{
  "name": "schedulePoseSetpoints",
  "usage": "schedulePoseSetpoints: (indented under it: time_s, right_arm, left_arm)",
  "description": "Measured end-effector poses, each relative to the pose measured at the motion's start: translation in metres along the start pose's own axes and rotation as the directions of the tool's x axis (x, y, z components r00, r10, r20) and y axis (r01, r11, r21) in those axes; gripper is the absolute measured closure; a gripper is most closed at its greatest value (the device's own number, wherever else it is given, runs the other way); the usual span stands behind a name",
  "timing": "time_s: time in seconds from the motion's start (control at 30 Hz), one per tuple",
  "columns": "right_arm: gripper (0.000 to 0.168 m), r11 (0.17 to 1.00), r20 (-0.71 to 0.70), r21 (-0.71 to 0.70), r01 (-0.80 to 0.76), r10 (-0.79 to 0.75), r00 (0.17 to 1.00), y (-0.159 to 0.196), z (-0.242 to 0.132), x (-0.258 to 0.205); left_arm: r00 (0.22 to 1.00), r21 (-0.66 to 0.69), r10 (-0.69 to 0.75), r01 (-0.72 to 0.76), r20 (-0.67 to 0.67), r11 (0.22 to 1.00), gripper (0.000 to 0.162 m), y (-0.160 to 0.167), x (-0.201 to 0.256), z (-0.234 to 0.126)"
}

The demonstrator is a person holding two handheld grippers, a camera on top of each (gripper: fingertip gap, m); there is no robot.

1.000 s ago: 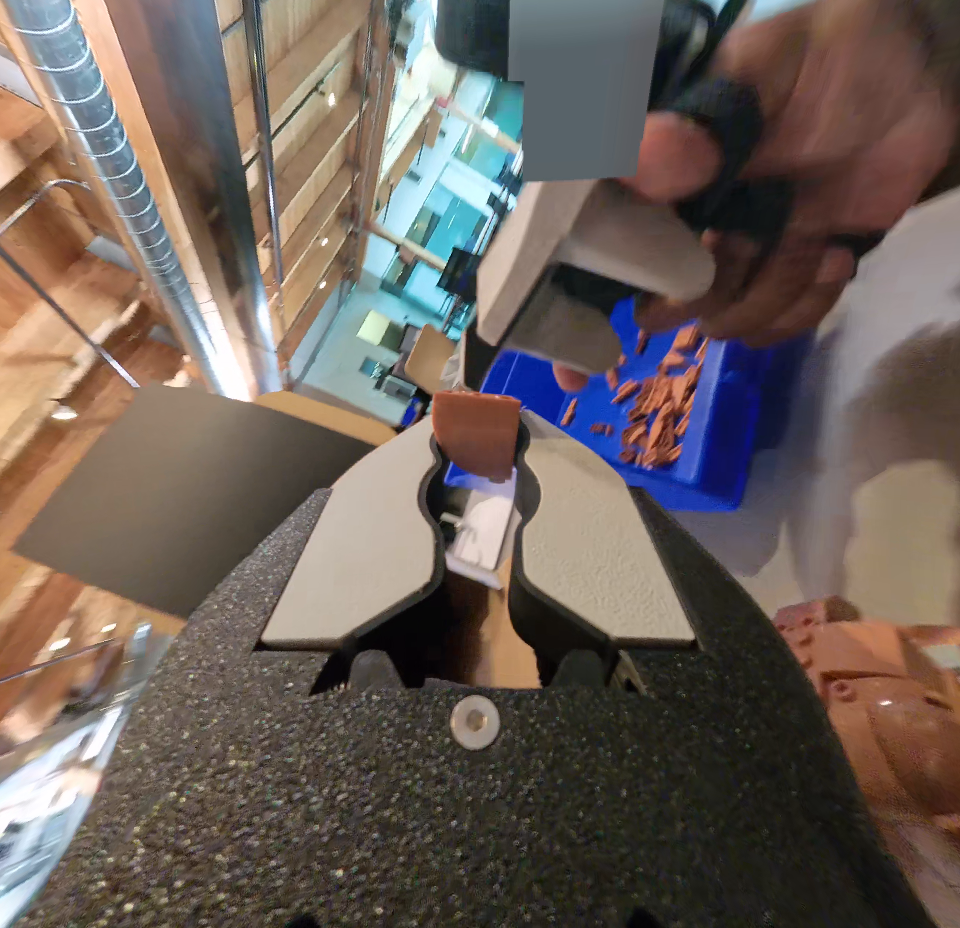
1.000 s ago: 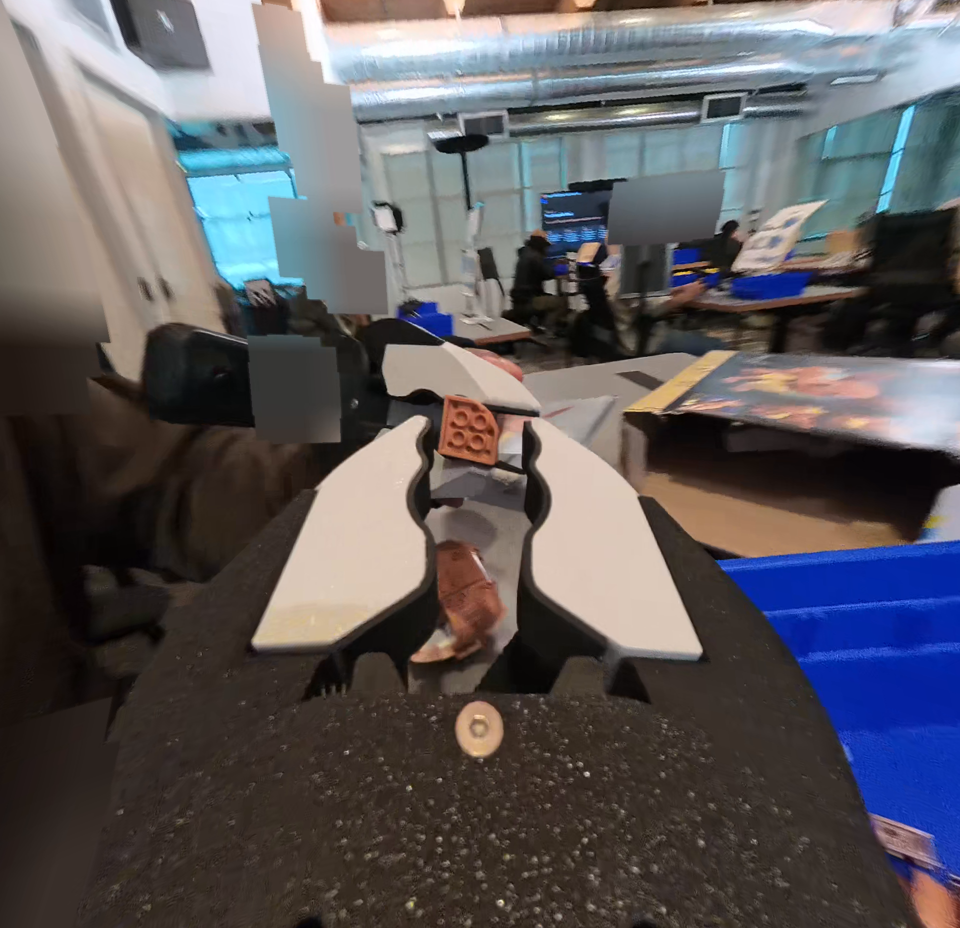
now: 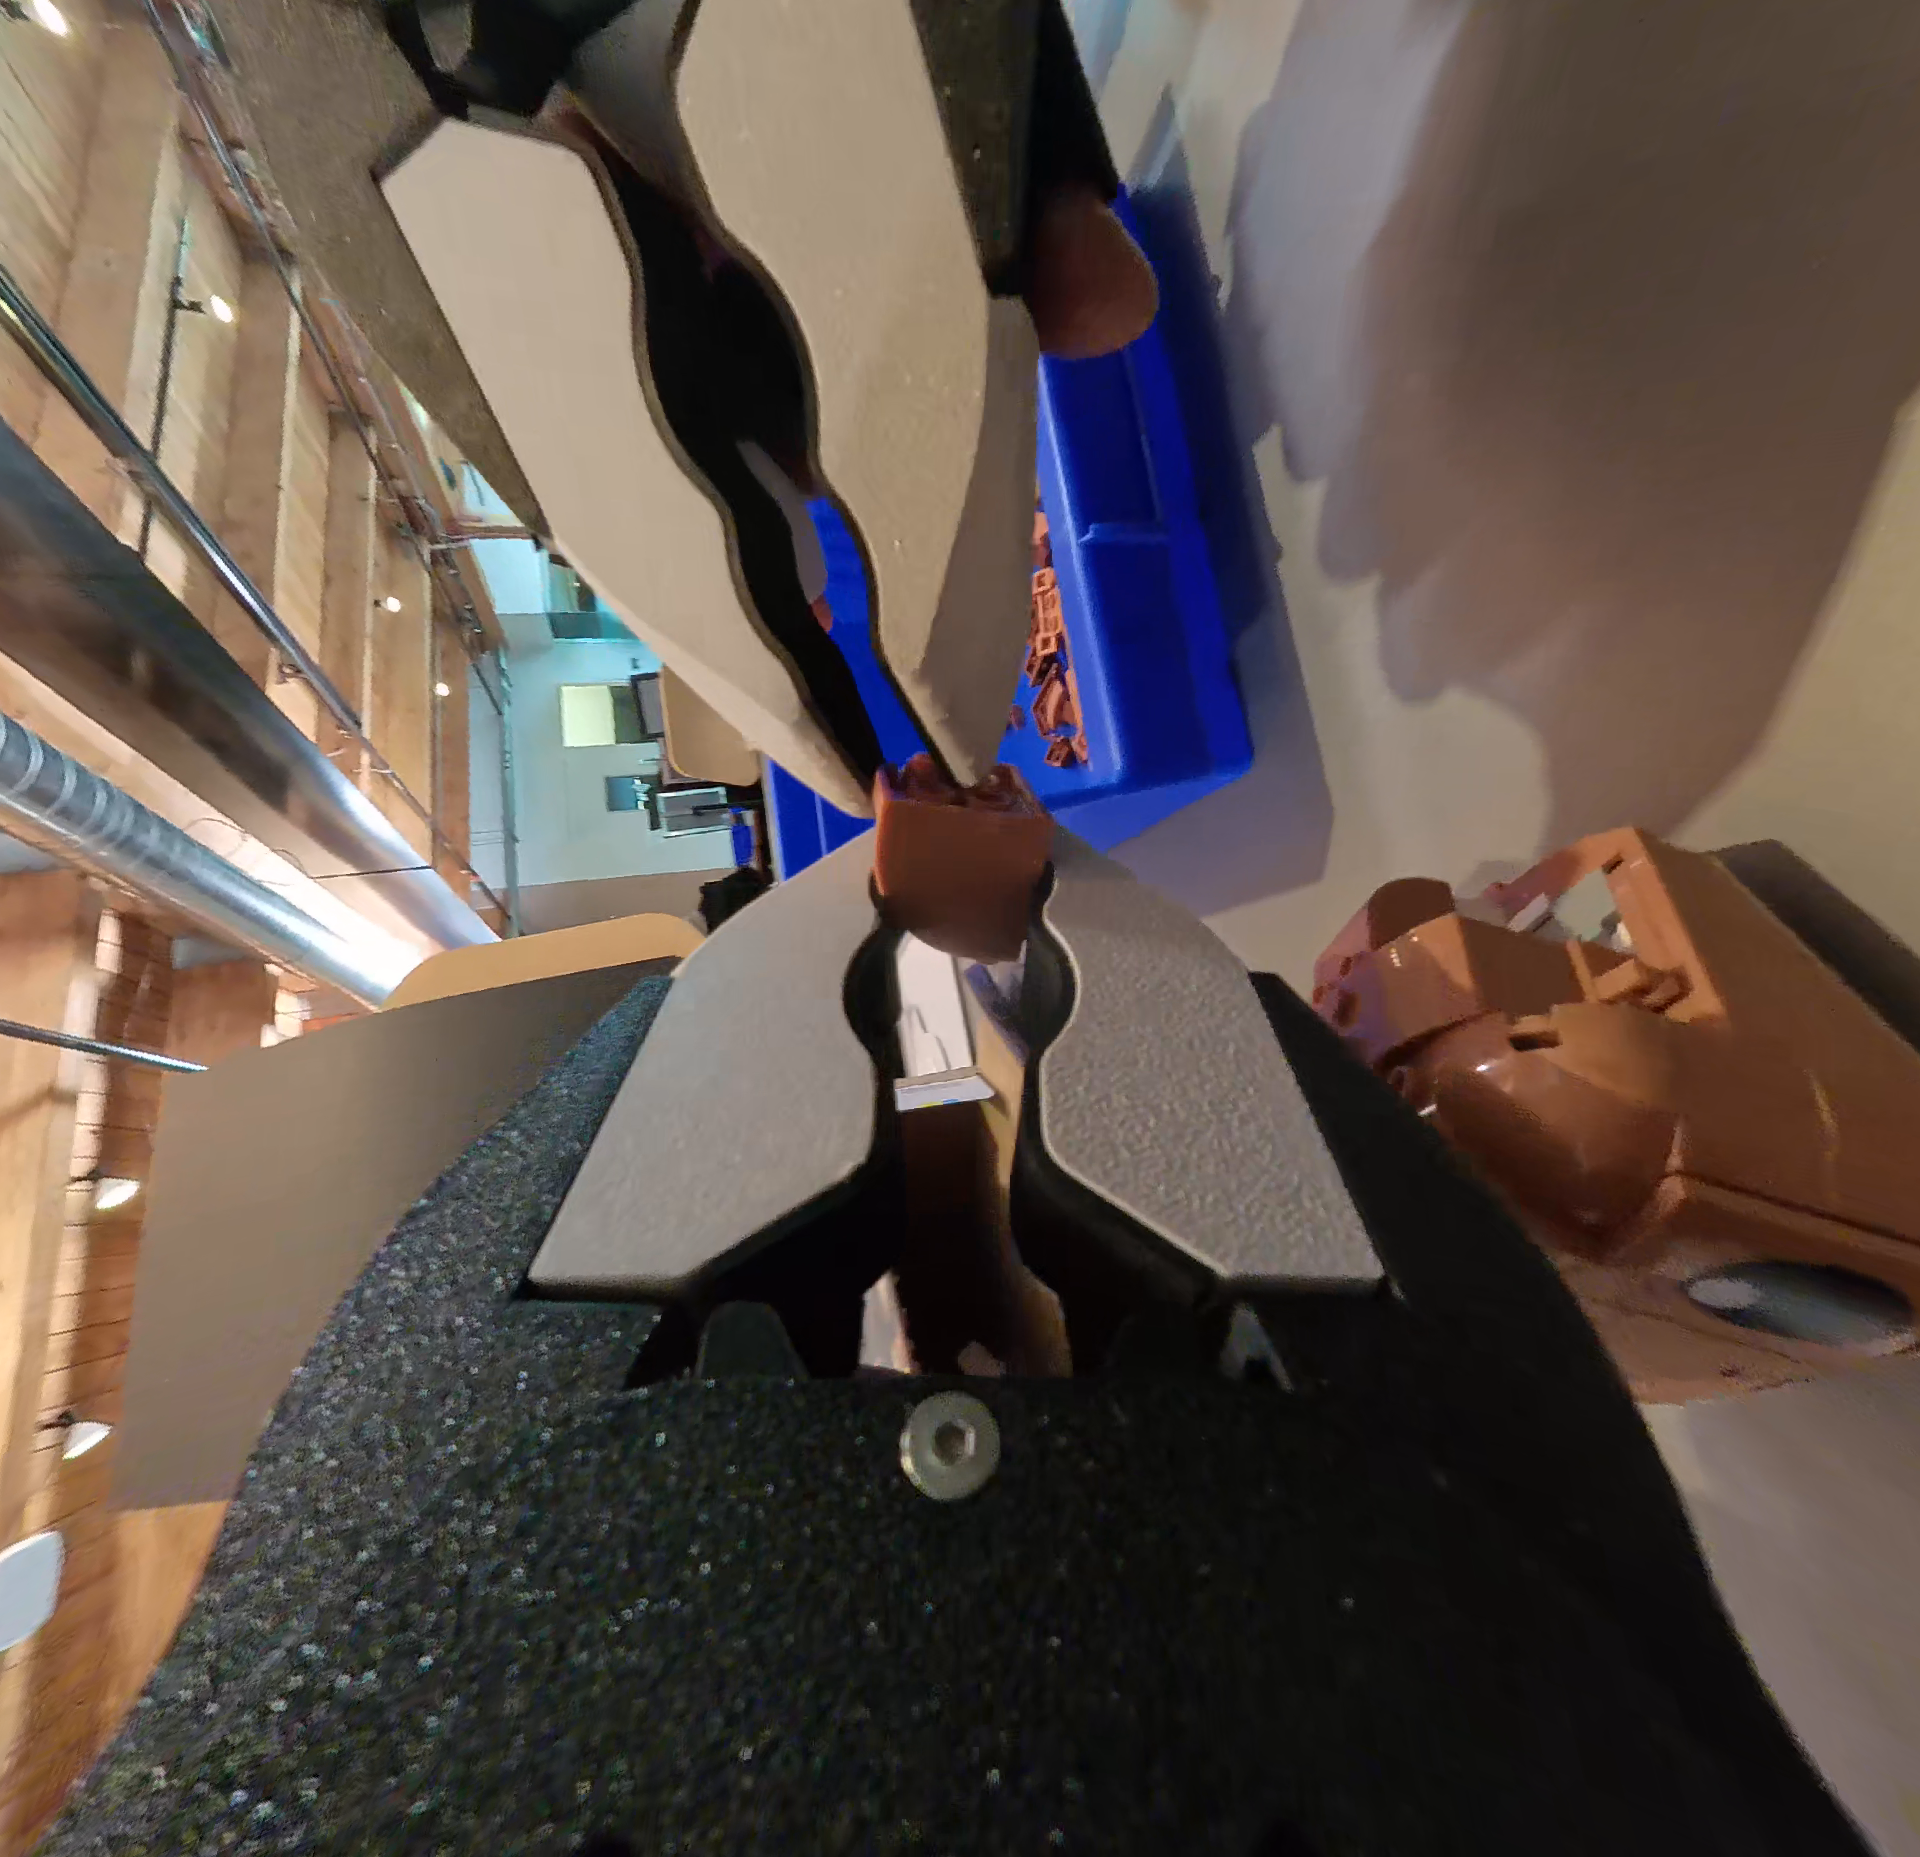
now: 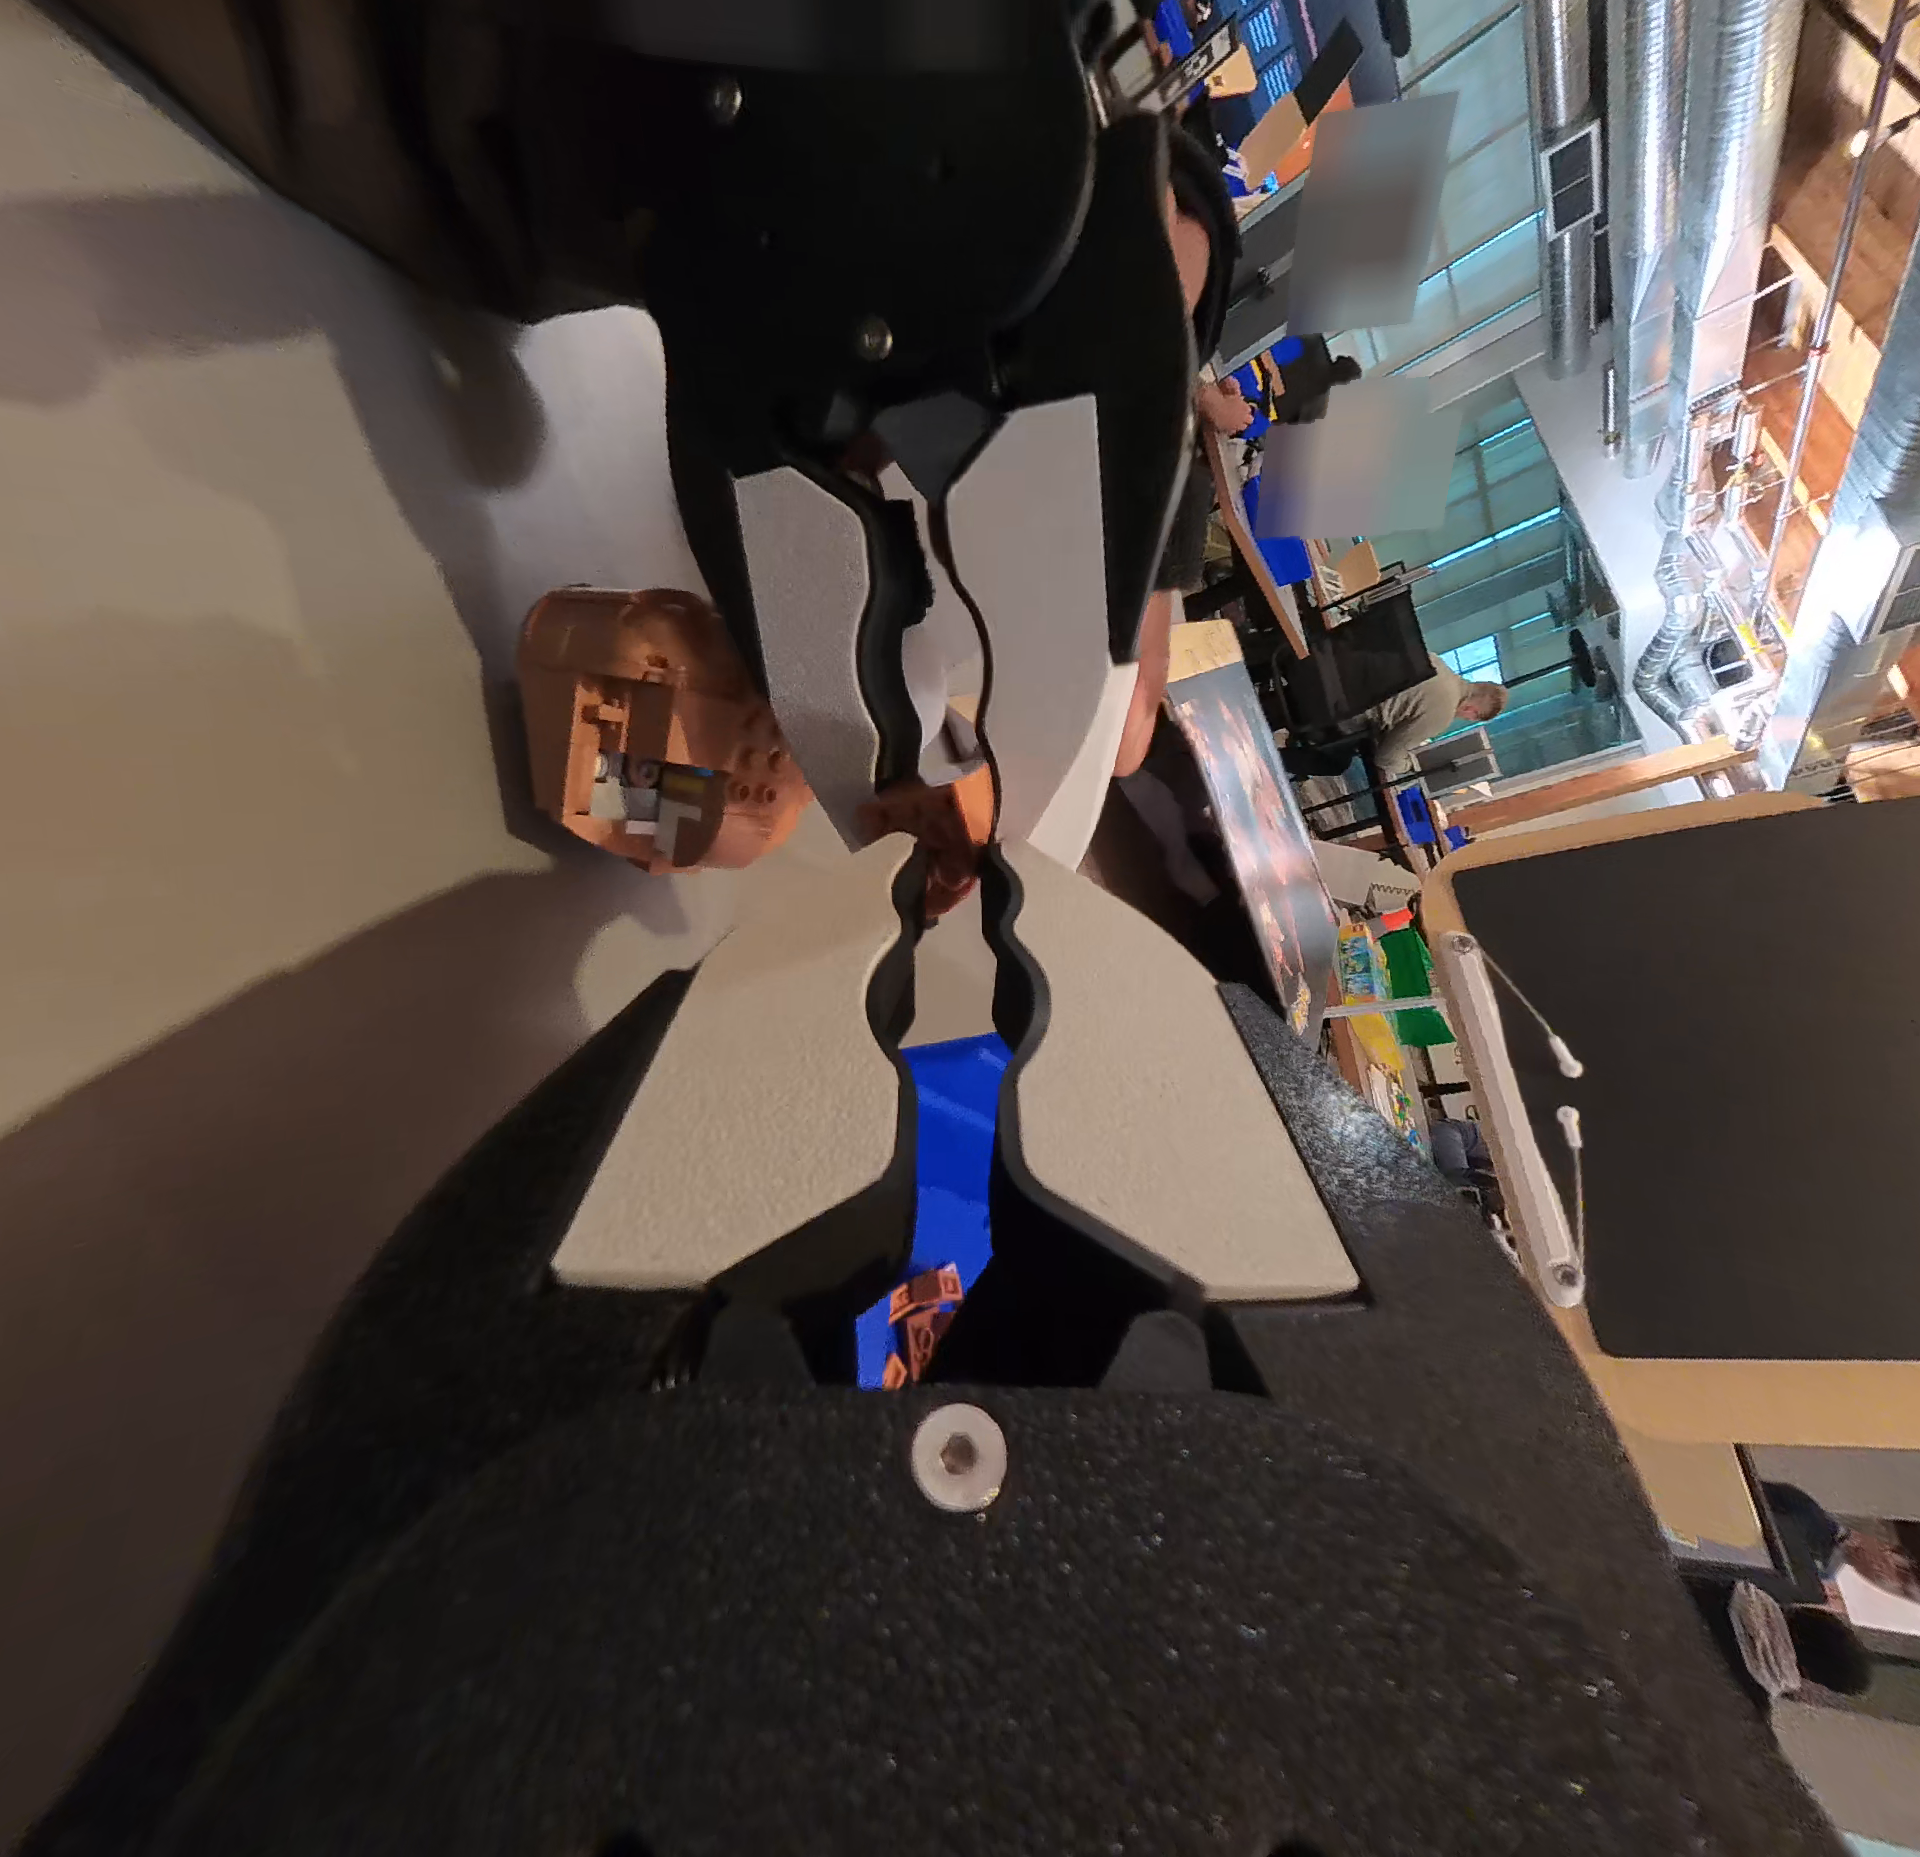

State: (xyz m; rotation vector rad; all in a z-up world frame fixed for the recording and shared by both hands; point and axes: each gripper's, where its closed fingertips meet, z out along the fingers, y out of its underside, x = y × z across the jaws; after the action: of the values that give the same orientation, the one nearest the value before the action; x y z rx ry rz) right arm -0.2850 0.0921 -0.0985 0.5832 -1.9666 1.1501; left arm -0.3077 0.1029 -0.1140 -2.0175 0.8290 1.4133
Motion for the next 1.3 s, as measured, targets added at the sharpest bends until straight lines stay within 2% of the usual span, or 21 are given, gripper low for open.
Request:
schedulePoseSetpoints:
  time_s: [0.27,0.37,0.53,0.67,0.87,0.9,1.0,1.03,1.23,1.3]
  right_arm:
    - [0.160,0.997,-0.060,0.019,0.068,-0.067,0.996,0.002,-0.003,-0.002]
    - [0.159,0.998,-0.075,0.048,0.038,-0.035,0.997,0.004,-0.002,-0.001]
    - [0.144,0.997,-0.085,0.045,0.065,-0.061,0.994,-0.001,0.001,-0.004]
    - [0.136,0.991,-0.103,-0.032,0.130,-0.133,0.986,0.008,0.007,-0.007]
    - [0.140,0.993,-0.177,-0.049,0.112,-0.119,0.977,0.007,0.006,0.004]
    - [0.145,0.993,-0.200,-0.053,0.103,-0.112,0.973,0.008,0.004,0.008]
    - [0.146,0.998,-0.259,-0.030,0.054,-0.060,0.964,0.007,-0.002,0.020]
    - [0.146,1.000,-0.264,-0.010,0.027,-0.029,0.964,0.006,-0.003,0.022]
    - [0.146,1.000,-0.223,-0.012,0.009,-0.011,0.975,0.009,0.000,0.017]
    - [0.146,0.999,-0.245,-0.029,0.037,-0.043,0.969,0.010,-0.003,0.021]
  left_arm:
    - [0.994,0.015,-0.103,0.104,-0.048,0.995,0.143,-0.001,0.006,0.003]
    - [0.991,0.007,-0.123,0.123,-0.057,0.992,0.144,0.001,0.006,0.004]
    - [0.987,-0.032,-0.145,0.143,-0.073,0.989,0.144,0.006,0.007,0.003]
    - [0.978,-0.045,-0.186,0.182,-0.100,0.982,0.143,0.005,0.009,0.004]
    - [0.948,-0.031,-0.304,0.302,-0.100,0.953,0.144,0.005,0.002,0.003]
    - [0.943,-0.037,-0.320,0.318,-0.091,0.948,0.146,0.006,0.000,0.003]
    - [0.915,-0.021,-0.398,0.398,-0.057,0.917,0.162,0.011,-0.010,-0.001]
    - [0.902,-0.009,-0.427,0.427,-0.056,0.904,0.162,0.010,-0.013,-0.001]
    - [0.914,-0.061,-0.399,0.395,-0.079,0.917,0.162,0.017,-0.001,0.008]
    - [0.877,-0.086,-0.472,0.465,-0.092,0.881,0.151,0.026,0.000,0.008]
